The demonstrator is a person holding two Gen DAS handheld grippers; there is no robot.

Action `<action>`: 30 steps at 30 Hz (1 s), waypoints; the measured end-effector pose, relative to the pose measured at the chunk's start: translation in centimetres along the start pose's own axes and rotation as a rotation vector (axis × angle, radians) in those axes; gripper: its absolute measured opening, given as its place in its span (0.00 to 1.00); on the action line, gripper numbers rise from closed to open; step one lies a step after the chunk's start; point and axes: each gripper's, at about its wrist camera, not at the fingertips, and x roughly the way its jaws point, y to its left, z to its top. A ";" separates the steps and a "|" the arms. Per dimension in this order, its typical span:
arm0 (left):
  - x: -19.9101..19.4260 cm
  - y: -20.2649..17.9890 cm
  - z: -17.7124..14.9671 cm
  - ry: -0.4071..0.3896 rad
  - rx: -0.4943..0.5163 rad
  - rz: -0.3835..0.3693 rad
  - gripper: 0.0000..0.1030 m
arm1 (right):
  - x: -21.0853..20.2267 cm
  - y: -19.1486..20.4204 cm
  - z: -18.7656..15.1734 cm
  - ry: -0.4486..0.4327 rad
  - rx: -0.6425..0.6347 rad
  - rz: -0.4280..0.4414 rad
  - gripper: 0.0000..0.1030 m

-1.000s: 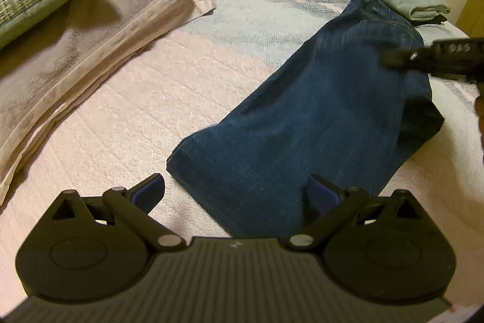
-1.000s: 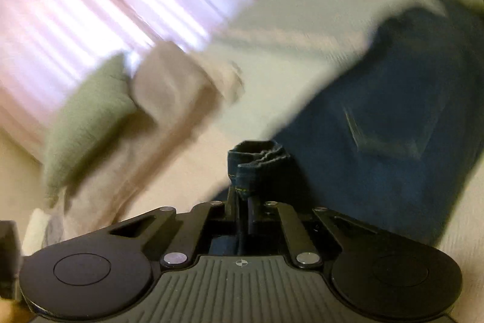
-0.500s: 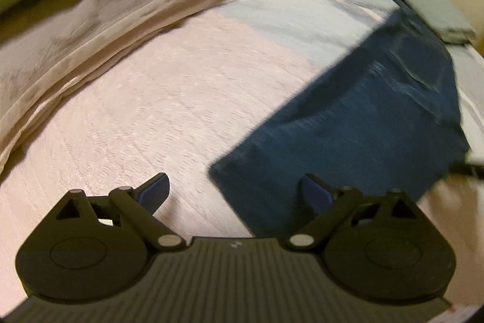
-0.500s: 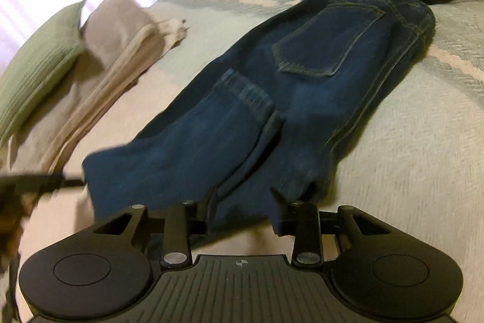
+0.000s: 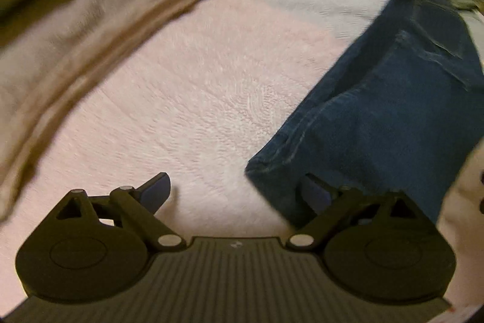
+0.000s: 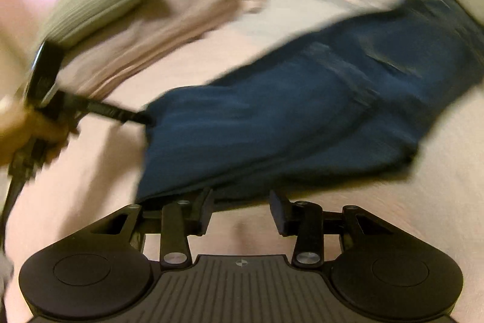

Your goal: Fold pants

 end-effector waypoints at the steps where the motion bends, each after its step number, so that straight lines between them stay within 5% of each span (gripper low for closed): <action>1: -1.1 0.1 -0.4 -0.010 0.033 0.004 0.89 | 0.3 1.8 -0.2 0.001 -0.089 0.008 0.45; 5: -4.6 0.7 -2.8 -0.044 0.112 0.029 0.89 | 2.1 9.1 -1.2 -0.043 -0.437 0.004 0.53; 8: -6.5 1.9 -5.2 -0.062 0.073 0.032 0.89 | 5.1 13.3 -2.4 -0.054 -0.611 -0.034 0.54; 13: -9.8 3.6 -10.5 -0.094 0.023 -0.003 0.89 | 12.5 17.1 -5.1 0.051 -0.893 -0.372 0.54; 17: -11.7 4.8 -14.5 -0.110 0.009 -0.038 0.89 | 14.4 17.6 -6.3 0.101 -0.993 -0.468 0.60; 19: -12.1 5.1 -16.4 -0.114 0.013 -0.043 0.89 | 14.5 17.7 -6.7 0.109 -1.013 -0.474 0.53; 21: -12.7 5.2 -18.0 -0.123 0.023 -0.042 0.89 | 14.0 17.7 -6.7 0.126 -1.002 -0.458 0.20; 24: -13.7 4.8 -19.5 -0.133 0.062 -0.040 0.89 | 11.9 17.8 -5.7 0.125 -0.961 -0.409 0.10; 30: -16.5 2.5 -20.5 -0.175 0.196 -0.070 0.89 | 4.9 19.1 -3.0 0.161 -0.927 -0.243 0.09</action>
